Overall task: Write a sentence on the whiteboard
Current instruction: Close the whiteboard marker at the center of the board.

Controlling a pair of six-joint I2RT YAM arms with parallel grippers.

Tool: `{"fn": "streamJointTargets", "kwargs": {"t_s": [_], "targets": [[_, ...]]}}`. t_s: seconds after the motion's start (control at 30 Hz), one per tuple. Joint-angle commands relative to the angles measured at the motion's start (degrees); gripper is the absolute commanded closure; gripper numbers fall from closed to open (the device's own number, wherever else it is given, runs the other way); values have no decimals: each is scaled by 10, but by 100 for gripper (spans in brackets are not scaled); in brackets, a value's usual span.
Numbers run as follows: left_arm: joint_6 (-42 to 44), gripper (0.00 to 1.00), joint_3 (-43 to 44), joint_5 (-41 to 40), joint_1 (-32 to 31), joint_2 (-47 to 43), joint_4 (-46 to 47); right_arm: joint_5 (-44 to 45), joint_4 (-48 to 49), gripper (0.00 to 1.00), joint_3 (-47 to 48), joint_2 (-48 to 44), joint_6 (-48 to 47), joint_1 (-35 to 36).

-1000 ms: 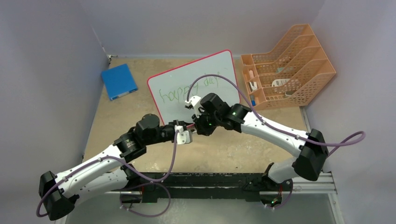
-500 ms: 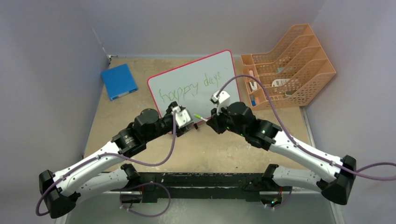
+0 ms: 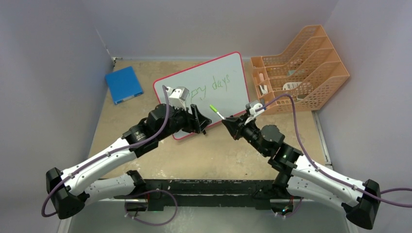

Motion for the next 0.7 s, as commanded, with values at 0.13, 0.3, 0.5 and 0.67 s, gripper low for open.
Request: {"fn": "streamJointTargets", "kwargs": {"t_s": [0.13,0.3,0.5,0.67], "targets": [[-232,35,-2,-3,2,10,53,21,148,100,-46,-32,-59,-1],[-323,36,-35,-20,2,19,110,18,170,100,-61,-41,-66,-1],[-358,36,-30,10,2,67,189,6,190,100,-70,-36,-71,-1],[-376,37,-29,13,2,91,227,1,201,100,-67,-17,-74,-2]]}}
